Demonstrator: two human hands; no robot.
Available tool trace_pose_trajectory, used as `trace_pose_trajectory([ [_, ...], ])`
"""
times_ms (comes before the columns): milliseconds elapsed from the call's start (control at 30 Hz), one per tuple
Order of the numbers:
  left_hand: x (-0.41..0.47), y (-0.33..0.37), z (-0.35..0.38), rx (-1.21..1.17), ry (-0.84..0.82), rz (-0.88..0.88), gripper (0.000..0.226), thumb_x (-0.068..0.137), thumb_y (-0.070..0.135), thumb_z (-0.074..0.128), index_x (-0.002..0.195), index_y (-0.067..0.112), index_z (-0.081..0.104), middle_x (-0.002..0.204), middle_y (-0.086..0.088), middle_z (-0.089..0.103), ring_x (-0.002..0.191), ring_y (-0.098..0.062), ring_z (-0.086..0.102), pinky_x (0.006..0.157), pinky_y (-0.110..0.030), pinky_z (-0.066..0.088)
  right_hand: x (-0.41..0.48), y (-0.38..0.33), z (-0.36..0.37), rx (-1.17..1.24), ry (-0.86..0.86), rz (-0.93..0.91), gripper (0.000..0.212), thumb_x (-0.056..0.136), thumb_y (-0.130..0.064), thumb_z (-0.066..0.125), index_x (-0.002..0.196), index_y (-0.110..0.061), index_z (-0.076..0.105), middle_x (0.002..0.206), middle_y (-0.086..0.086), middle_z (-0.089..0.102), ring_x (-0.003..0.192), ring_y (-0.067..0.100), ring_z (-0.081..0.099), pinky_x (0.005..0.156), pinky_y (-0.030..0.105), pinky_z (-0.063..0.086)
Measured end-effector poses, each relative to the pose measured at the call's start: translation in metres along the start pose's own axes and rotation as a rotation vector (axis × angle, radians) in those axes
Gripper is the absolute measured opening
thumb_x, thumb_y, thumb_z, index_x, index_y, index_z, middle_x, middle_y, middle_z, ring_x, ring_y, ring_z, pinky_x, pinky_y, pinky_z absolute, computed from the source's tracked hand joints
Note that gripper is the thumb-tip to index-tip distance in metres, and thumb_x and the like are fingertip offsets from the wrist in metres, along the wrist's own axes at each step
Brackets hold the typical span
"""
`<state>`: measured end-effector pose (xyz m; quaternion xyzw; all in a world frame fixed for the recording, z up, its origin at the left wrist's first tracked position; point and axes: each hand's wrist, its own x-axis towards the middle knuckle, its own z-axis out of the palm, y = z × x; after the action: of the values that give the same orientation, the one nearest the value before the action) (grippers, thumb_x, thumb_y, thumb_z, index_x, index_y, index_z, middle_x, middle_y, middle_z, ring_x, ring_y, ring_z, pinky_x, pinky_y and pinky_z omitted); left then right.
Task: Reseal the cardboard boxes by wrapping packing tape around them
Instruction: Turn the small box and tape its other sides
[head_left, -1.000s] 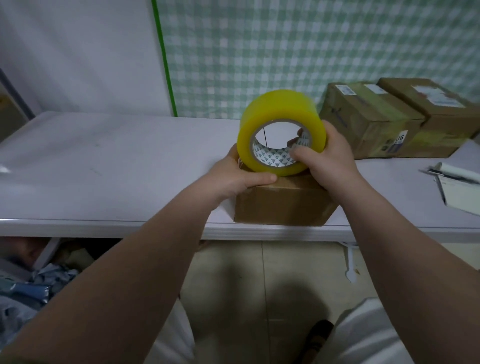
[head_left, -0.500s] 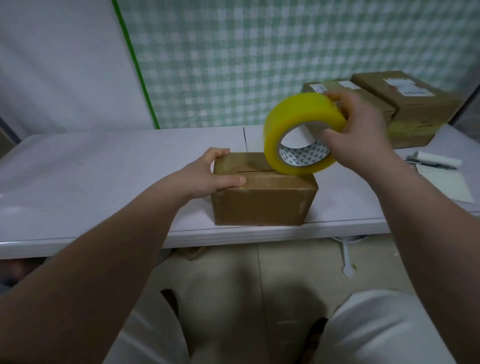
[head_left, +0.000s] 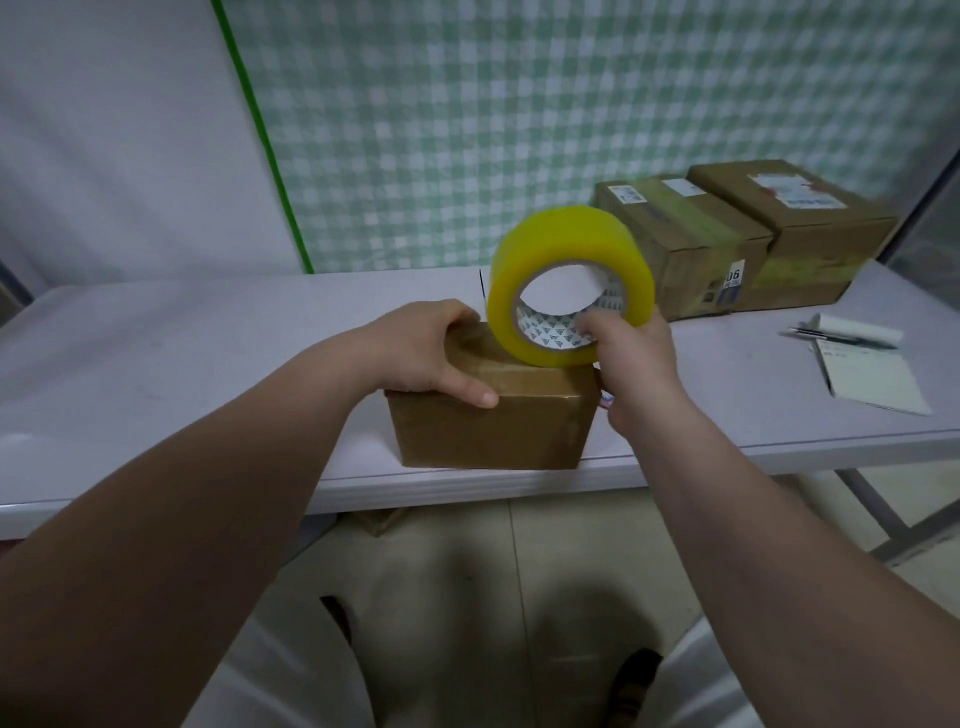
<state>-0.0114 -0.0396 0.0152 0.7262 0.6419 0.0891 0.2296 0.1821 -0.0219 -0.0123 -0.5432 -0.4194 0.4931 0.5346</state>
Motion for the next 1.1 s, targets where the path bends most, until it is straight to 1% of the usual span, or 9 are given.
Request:
trace_pose_trajectory([
  [133,-0.002,-0.009,-0.012,0.025,-0.067,-0.021,0.096,0.052,0.056,0.083,0.135,0.027,0.044,0.133,0.007,0.052,0.118,-0.016,0.049,0.102,-0.037,0.040,-0.009,0.004,0.019,-0.069,0.014,-0.070,0.017,0.071,-0.022,0.061,0.087,-0.026,0.060,0.091,0.003,0.067,0.090,0.027,0.063,0.080,0.047,0.051],
  [200,-0.002,-0.011,-0.013,-0.046,-0.065,-0.014,0.090,0.050,0.052,0.085,0.130,0.029,0.051,0.129,0.009,0.056,0.115,-0.015,0.051,0.102,-0.035,0.039,-0.014,0.006,0.027,-0.103,0.018,-0.110,0.009,0.076,-0.021,0.061,0.082,-0.026,0.056,0.083,0.001,0.063,0.088,0.028,0.061,0.080,0.047,0.050],
  [300,-0.002,-0.010,-0.013,-0.111,-0.063,-0.005,0.085,0.048,0.049,0.085,0.125,0.030,0.056,0.124,0.010,0.059,0.112,-0.015,0.053,0.101,-0.033,0.040,-0.015,0.004,0.030,-0.165,0.026,-0.150,0.009,0.079,-0.018,0.061,0.087,-0.020,0.057,0.077,-0.002,0.059,0.086,0.027,0.060,0.082,0.047,0.051],
  [400,0.000,-0.009,-0.015,-0.016,-0.091,-0.013,0.098,0.045,0.060,0.082,0.132,0.031,0.048,0.129,0.010,0.054,0.114,-0.016,0.051,0.101,-0.036,0.040,-0.009,-0.005,0.022,-0.209,0.052,-0.221,0.013,0.076,-0.012,0.060,0.089,-0.012,0.058,0.075,0.001,0.057,0.075,0.024,0.057,0.071,0.041,0.050],
  [500,0.003,-0.008,-0.018,0.078,-0.100,-0.029,0.099,0.049,0.061,0.082,0.134,0.028,0.044,0.131,0.007,0.051,0.115,-0.018,0.049,0.101,-0.038,0.041,-0.004,-0.018,0.009,-0.303,0.032,-0.315,0.013,0.079,-0.006,0.057,0.089,-0.013,0.055,0.072,-0.001,0.051,0.065,0.019,0.047,0.056,0.028,0.035],
  [633,0.003,-0.006,-0.020,0.112,-0.117,-0.052,0.087,0.055,0.055,0.082,0.130,0.029,0.046,0.120,0.008,0.053,0.107,-0.016,0.051,0.094,-0.035,0.043,0.003,-0.034,-0.021,-0.424,0.073,-0.383,0.026,0.080,-0.002,0.053,0.103,-0.015,0.057,0.085,0.007,0.058,0.080,0.024,0.054,0.065,0.031,0.041],
  [833,0.006,0.000,-0.023,0.169,-0.135,-0.054,0.086,0.055,0.055,0.082,0.129,0.029,0.046,0.119,0.009,0.051,0.108,-0.016,0.050,0.090,-0.032,0.041,0.007,-0.042,-0.051,-0.590,0.007,-0.465,0.037,0.080,0.005,0.051,0.109,-0.016,0.059,0.094,0.012,0.061,0.083,0.028,0.056,0.065,0.034,0.045],
  [967,0.006,0.002,-0.024,0.184,-0.148,-0.055,0.086,0.058,0.053,0.082,0.130,0.027,0.045,0.121,0.008,0.051,0.108,-0.016,0.050,0.092,-0.032,0.041,0.010,-0.037,-0.064,-0.699,-0.001,-0.479,0.037,0.083,0.003,0.056,0.112,-0.019,0.058,0.094,0.005,0.055,0.081,0.024,0.050,0.063,0.030,0.037],
  [1100,0.006,0.001,-0.023,0.189,-0.156,-0.060,0.087,0.058,0.053,0.082,0.131,0.028,0.043,0.121,0.008,0.050,0.109,-0.016,0.050,0.094,-0.033,0.041,0.007,-0.023,-0.068,-0.739,-0.013,-0.473,0.042,0.077,0.009,0.048,0.109,-0.016,0.057,0.088,0.006,0.051,0.079,0.025,0.046,0.060,0.028,0.029],
])
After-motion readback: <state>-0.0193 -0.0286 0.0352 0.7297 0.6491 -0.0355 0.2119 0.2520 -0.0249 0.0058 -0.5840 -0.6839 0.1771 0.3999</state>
